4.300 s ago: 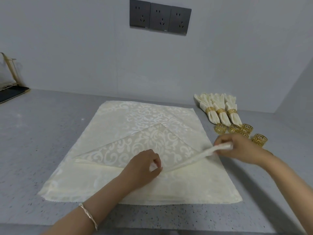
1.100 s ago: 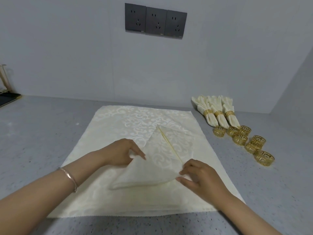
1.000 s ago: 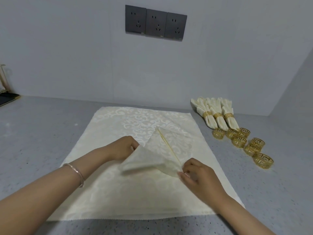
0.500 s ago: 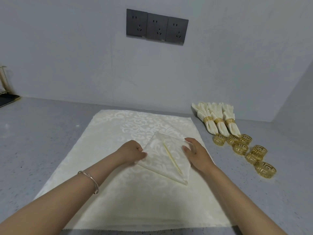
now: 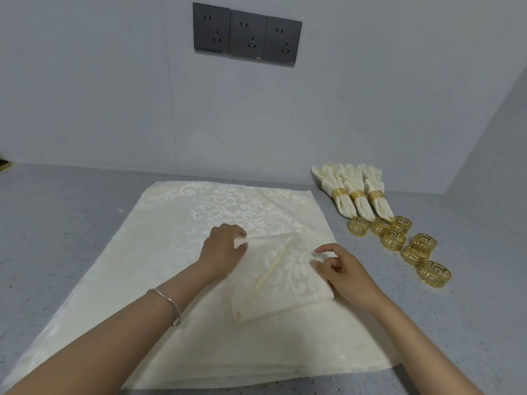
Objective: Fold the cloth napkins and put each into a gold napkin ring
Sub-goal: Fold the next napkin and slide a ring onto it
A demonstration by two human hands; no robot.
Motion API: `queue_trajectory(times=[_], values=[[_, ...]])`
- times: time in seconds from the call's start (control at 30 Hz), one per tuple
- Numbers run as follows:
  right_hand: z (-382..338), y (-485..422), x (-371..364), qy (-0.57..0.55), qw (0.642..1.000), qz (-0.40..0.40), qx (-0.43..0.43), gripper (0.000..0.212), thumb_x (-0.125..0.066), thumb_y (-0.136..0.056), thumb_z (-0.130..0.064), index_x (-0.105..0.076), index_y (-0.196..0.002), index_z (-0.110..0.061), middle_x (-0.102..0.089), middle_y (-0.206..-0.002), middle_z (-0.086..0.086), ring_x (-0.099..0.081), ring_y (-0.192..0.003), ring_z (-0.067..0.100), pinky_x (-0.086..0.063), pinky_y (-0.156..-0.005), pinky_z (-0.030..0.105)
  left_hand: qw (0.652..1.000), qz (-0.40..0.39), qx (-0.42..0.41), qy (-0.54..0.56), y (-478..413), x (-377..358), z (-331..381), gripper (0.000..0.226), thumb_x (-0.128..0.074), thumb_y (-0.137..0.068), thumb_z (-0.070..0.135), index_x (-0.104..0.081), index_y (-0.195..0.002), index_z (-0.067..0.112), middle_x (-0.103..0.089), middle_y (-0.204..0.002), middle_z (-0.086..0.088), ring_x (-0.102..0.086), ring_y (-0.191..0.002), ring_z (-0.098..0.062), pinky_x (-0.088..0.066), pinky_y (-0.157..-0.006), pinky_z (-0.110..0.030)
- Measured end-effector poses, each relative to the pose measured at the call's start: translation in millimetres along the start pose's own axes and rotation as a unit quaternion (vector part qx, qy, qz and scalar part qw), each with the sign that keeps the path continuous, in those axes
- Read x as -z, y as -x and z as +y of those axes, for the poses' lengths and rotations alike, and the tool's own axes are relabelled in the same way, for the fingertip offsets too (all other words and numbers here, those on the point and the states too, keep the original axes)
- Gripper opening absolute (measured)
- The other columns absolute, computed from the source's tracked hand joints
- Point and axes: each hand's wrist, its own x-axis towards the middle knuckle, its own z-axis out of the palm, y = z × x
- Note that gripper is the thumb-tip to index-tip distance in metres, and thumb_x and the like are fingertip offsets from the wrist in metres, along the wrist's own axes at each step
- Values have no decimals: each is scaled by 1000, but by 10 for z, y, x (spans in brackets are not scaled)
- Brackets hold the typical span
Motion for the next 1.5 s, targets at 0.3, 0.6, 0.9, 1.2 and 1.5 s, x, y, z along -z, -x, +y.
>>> queue_trajectory(times=[0.3,0.6,0.9,1.2,1.5], values=[[-24,-291,-345,-23,993,117,-9,13,-64,-88,-16,-52,-91,-18,-41,-62,-3,-38,-52,5,-36,-57,21,995,-79,-25,-62,667,-67,151,58,-22,-104,37,2,-152,15,8,-161,1,9,-147,-16,4,-118,-29],[-25,-247,-456,6,982,187,1,12,-52,-91,-8,-44,-91,-16,-41,-70,-1,-41,-60,13,-35,-56,22,988,-123,-33,-86,820,-269,273,75,-23,-101,49,17,-149,8,24,-157,-5,25,-143,-17,15,-116,-31],[-64,-173,-433,292,932,38,212,37,-42,-98,-24,-51,-133,-21,-46,-143,-5,-38,-133,11,-29,-111,33,973,-114,-50,-194,864,-303,307,63,-15,-104,37,13,-150,5,19,-158,-10,20,-145,-21,13,-118,-37],[-20,-216,-495,345,893,-240,160,50,-16,-103,-41,-3,-151,-33,6,-154,-23,14,-139,-9,13,-113,18,976,-70,-82,-190,878,-379,225,91,26,-66,54,15,-150,21,19,-159,2,21,-145,-15,17,-115,-33],[132,-686,-249,388,894,-207,85,53,-13,-103,-39,1,-152,-24,5,-159,-10,9,-144,2,10,-114,22,975,-84,-114,-170,902,-326,208,48,-12,-102,45,4,-147,49,8,-160,9,18,-146,-17,17,-117,-39]])
